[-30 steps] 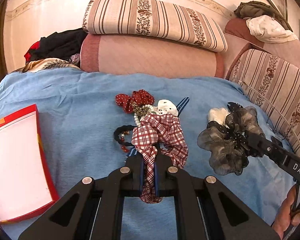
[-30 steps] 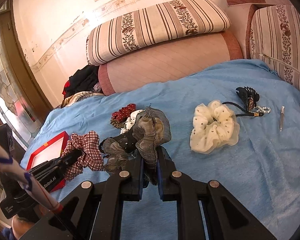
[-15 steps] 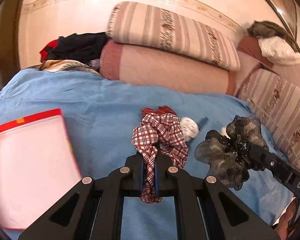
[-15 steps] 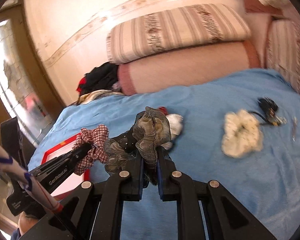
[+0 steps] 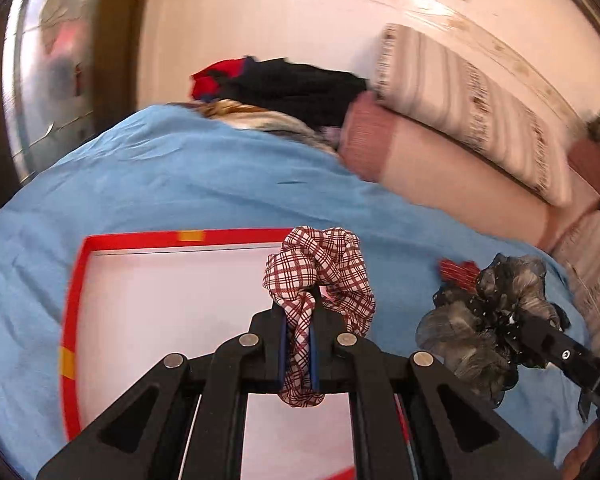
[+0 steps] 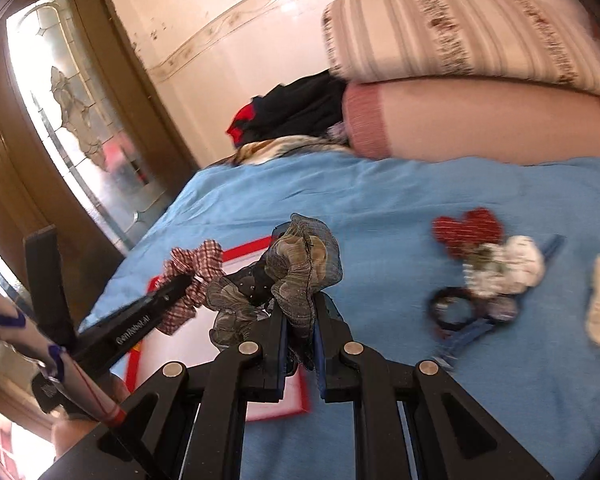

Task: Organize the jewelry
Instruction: 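Carry both held scrunchies over the red-rimmed white tray with both tools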

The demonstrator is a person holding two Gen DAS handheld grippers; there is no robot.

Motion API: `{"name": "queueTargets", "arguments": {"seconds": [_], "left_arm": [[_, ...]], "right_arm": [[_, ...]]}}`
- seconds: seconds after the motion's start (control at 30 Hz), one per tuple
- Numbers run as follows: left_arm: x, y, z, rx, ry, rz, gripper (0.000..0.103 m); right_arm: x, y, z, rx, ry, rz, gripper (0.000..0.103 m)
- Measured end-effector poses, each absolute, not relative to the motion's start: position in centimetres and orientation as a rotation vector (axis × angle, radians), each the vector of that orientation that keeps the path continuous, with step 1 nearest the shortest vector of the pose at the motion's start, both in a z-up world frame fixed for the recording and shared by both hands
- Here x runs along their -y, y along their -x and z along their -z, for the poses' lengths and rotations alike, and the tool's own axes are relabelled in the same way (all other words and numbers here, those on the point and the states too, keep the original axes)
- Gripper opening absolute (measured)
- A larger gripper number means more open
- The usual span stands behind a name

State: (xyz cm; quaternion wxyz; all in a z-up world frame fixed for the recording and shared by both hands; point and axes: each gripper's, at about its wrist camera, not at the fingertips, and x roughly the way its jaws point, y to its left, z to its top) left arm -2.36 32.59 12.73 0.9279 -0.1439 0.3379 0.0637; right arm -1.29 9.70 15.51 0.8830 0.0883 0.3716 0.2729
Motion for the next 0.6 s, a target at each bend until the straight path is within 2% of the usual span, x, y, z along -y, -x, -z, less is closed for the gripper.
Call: {"name": "queueTargets", "arguments": {"seconds": [0.27,0.6], "left_arm": [[-39.5,1.9,-11.4,-0.735,0.333,-0.285,0.008],[-43.1,0.8,-9.3,-0.794,0.431,-0.393,0.009]], "right_arm": [[-17.6,-2.2,-14.5,-0.833,-0.139,-0.634,0.012],[-24.3,-6.4,-10.9,-0.926,-0.088,-0.660,0.012]]}}
